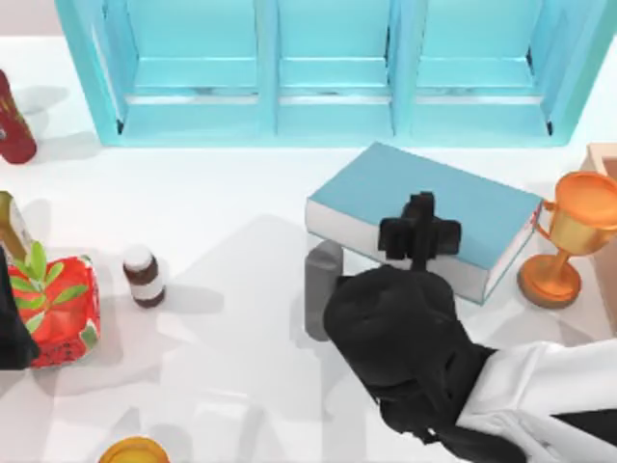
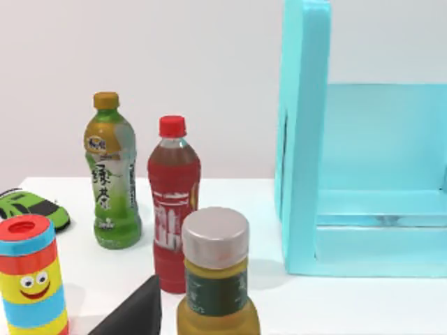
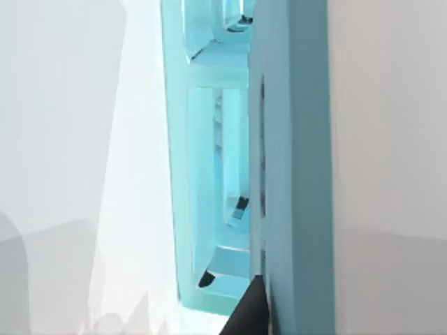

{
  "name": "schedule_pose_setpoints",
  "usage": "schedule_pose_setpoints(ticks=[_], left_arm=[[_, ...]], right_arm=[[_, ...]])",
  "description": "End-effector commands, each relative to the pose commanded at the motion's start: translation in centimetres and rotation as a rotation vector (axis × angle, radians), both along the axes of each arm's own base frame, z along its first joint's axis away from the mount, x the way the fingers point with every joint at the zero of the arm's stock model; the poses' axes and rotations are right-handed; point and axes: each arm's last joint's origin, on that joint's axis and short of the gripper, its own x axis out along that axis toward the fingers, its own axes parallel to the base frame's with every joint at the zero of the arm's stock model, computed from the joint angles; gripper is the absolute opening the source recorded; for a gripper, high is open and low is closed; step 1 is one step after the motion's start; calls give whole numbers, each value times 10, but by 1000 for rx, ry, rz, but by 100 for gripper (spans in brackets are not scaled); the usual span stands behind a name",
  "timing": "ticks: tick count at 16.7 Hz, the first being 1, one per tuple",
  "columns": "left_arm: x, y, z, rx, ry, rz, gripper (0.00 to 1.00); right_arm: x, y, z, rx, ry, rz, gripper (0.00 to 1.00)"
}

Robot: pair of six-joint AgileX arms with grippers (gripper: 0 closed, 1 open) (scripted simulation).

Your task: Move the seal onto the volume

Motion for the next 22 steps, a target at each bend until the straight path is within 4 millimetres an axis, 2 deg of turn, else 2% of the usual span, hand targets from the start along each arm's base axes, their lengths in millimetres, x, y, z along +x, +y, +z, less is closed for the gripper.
schedule_pose_setpoints(ticks=[3,8,11,13,16,19,22], left_arm=[[0,0,0,0,0,0,100],[0,0,0,0,0,0,100],[0,0,0,0,0,0,100],[0,0,0,0,0,0,100],[0,0,0,0,0,0,100],[0,0,0,0,0,0,100],[0,0,0,0,0,0,100]], right_arm=[[-5,3,-2,9,5,17,0],[-31,24,-3,91,-8,102,0],[-40,29,-12,94,-8,128,0],[-38,27,-21,68,0,129,0],[-23,17,-30,23,8,87,0],[-4,2,-32,3,5,14,0],[-1,1,-32,1,4,4,0]])
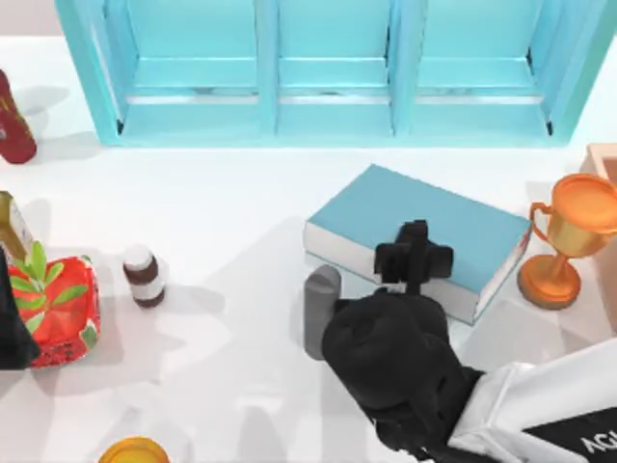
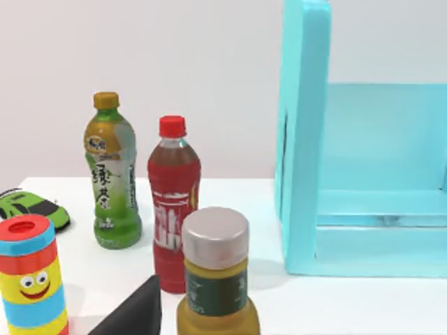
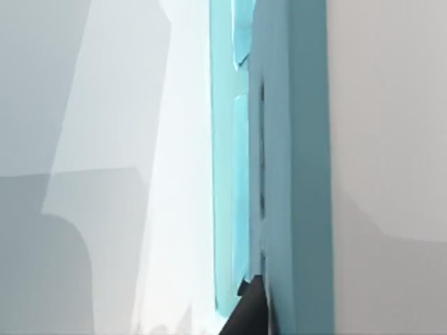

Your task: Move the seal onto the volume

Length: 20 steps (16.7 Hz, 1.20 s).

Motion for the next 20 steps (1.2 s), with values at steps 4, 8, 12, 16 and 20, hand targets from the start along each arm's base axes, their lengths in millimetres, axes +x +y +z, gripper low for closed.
schedule_pose_setpoints(ticks=[4,8,12,16,20], left_arm=[[0,0,0,0,0,0,100],[0,0,0,0,0,0,100],[0,0,0,0,0,0,100],[0,0,0,0,0,0,100],[0,0,0,0,0,0,100]], right_arm=[[0,0,0,0,0,0,15],[0,0,0,0,0,0,45],[0,0,0,0,0,0,75],[0,0,0,0,0,0,100],[0,0,0,0,0,0,100]])
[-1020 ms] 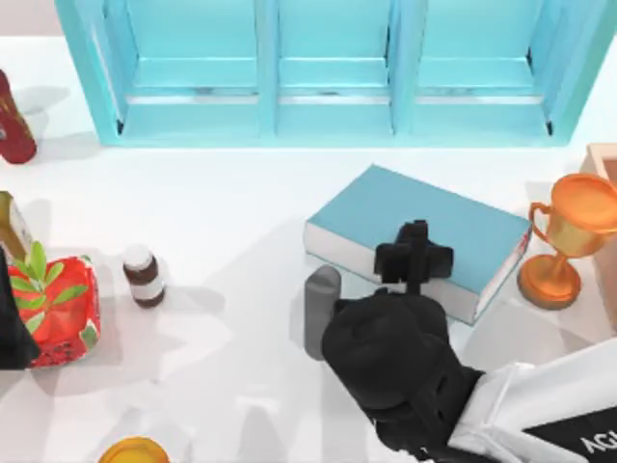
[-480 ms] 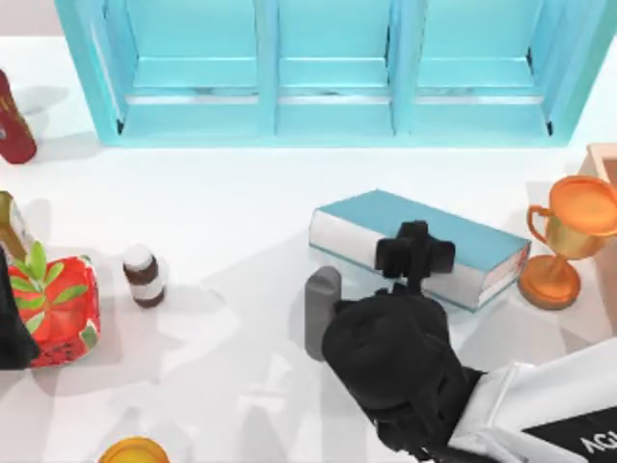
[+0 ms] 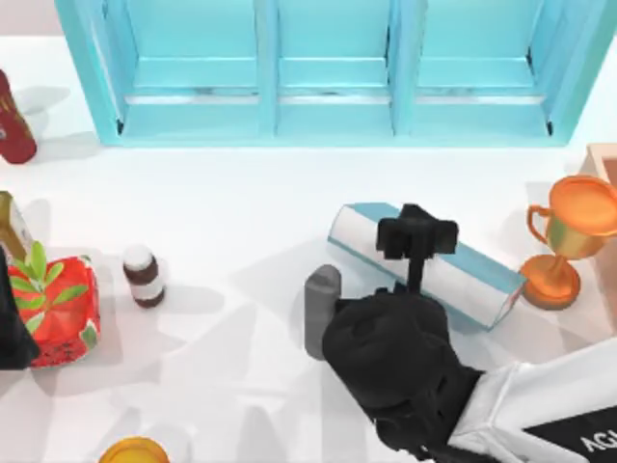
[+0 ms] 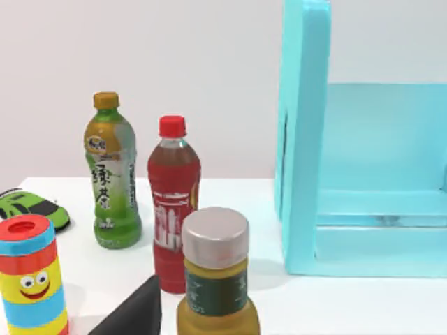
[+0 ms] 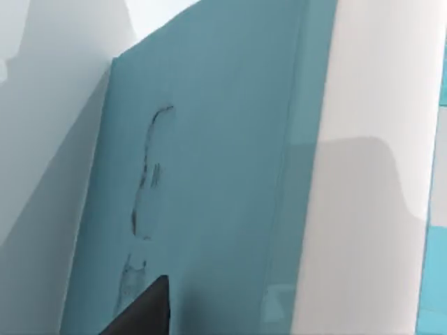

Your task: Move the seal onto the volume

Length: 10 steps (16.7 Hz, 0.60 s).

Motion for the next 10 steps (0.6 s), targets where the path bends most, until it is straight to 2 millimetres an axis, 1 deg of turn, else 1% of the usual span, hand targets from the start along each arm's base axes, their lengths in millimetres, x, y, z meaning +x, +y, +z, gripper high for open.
schedule_pose_setpoints(ticks=[5,6,8,10], left_arm=[[0,0,0,0,0,0,100],[0,0,0,0,0,0,100],[0,0,0,0,0,0,100],[0,0,0,0,0,0,100]], right_arm=[[-1,0,-1,-2,2,3,100],[-4,2,-4,-8,10,8,100],[-16,11,-11,-16,29,31,100],[-40,24,-12,2,44,72,100]])
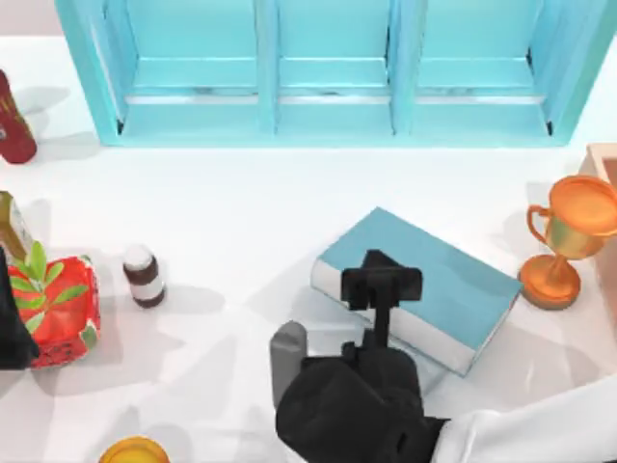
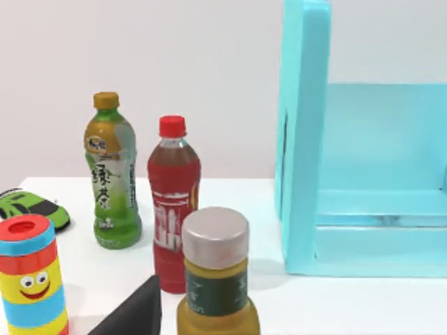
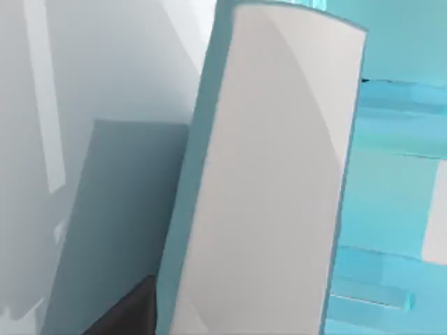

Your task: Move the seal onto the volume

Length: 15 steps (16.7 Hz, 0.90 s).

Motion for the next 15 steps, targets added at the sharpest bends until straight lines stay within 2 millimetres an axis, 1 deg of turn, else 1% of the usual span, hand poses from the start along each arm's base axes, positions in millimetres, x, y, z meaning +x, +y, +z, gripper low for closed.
schedule_pose_setpoints(ticks=[3,6,8,11,13,15], left_arm=[[0,0,0,0,0,0,100],[0,0,0,0,0,0,100],[0,0,0,0,0,0,100],[0,0,0,0,0,0,100],[0,0,0,0,0,0,100],[0,0,0,0,0,0,100]], right_arm=[[-42,13,-4,26,22,36,100],[-79,14,-5,35,15,37,100],[-99,11,-3,31,-1,39,100],[-117,-1,3,-9,-28,29,100],[-120,-9,8,-19,-45,9,100],[-119,-14,14,-16,-59,-18,100]])
